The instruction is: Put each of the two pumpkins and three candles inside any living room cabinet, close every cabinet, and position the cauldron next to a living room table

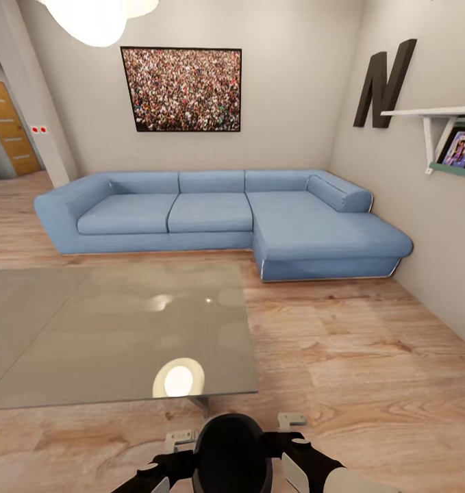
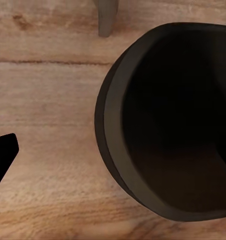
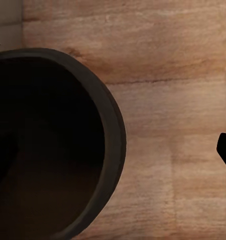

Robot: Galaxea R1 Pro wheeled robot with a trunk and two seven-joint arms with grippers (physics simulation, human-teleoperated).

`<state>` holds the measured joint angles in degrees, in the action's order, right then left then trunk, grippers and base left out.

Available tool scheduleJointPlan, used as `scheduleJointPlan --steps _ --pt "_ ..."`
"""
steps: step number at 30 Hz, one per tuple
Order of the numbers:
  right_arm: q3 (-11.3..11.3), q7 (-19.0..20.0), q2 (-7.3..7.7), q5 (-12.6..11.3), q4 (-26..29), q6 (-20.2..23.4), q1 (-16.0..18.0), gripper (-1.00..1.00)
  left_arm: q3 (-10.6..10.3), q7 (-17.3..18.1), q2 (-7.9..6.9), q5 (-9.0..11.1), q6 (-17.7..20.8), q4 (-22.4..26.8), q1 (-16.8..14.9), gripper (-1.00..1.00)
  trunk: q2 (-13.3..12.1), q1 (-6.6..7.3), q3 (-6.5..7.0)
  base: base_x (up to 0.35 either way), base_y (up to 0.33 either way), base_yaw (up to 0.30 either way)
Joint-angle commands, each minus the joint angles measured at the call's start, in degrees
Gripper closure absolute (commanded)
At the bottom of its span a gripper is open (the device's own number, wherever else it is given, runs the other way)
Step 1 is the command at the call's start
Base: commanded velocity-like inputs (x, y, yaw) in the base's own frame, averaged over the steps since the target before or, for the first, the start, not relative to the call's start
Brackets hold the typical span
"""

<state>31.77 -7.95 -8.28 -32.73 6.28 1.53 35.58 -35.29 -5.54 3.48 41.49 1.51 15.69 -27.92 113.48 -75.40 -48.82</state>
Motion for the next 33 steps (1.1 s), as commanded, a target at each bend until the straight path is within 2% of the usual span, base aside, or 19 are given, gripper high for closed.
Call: scheduleJointPlan --steps 1,7,24,33 --pt "0.48 -0.32 0.01 -0.41 0.07 0.14 0.02 -1.00 -0.48 -0.43 -0.05 0.43 0.16 0.13 -0.03 -1.00 -0.40 0.23 0.14 0.000 0.000 0.000" --pt "0.48 -0.31 0.01 -0.41 0.06 0.07 0.02 -1.00 -0.48 -0.43 -0.05 0.43 0.16 0.13 -0.01 -1.00 -2.80 1.55 1.21 -0.013 0.000 0.000" --pt "0.48 -0.31 0.02 -0.41 0.06 0.05 0.02 -1.00 -0.48 -0.43 -0.05 0.43 0.16 0.13 -0.02 -1.00 -9.62 5.29 4.27 -0.157 0.000 0.000" --pt "0.48 -0.35 0.04 -0.41 0.05 0.05 0.02 -1.00 -0.48 -0.43 0.03 0.43 0.16 0.13 -0.03 -1.00 -13.23 7.26 5.88 -0.025 0.000 0.000"
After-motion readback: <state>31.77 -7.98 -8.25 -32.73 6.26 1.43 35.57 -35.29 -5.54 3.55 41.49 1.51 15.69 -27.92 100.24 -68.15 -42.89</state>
